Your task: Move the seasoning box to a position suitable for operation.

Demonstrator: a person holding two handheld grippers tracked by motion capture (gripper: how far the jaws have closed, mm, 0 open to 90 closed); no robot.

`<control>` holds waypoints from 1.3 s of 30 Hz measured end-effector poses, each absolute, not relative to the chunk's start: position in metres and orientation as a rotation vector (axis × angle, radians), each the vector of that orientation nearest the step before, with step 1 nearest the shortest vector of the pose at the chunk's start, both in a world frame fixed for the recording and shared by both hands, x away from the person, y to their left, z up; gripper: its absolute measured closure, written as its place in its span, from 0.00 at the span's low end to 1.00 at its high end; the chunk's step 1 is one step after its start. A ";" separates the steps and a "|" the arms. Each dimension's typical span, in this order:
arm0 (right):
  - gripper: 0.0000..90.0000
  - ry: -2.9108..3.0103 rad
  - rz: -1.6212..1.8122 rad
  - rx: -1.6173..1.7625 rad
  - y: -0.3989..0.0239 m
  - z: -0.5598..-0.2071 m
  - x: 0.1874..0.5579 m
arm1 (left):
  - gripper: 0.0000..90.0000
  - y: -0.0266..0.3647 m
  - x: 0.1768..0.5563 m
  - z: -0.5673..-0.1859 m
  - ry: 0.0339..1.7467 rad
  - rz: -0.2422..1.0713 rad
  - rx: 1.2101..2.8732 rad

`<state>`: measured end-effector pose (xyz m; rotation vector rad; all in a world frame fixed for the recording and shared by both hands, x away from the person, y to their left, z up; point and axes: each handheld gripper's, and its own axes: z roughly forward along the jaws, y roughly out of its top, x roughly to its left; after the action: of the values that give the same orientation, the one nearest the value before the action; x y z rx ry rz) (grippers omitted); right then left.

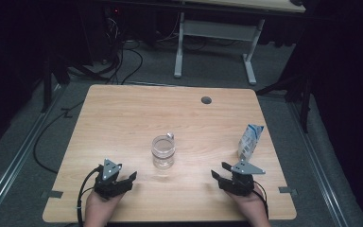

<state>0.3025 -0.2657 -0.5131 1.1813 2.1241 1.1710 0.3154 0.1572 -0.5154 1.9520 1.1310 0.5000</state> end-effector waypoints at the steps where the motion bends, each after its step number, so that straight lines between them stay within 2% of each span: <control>1: 0.48 2.126 1.169 1.184 -0.266 -0.513 0.302 | 0.39 0.156 0.315 -0.515 1.125 0.495 1.955; 24: 0.48 2.162 1.154 1.151 -0.258 -0.513 0.302 | 0.43 0.131 0.329 -0.480 1.092 0.506 1.951; 39: 0.48 2.196 1.133 1.151 -0.256 -0.514 0.302 | 0.43 0.108 0.362 -0.439 1.067 0.476 1.909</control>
<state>0.3024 -0.2562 -0.5139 1.1506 2.1958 1.1327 0.3616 0.1082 -0.4390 1.9086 1.0669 0.4763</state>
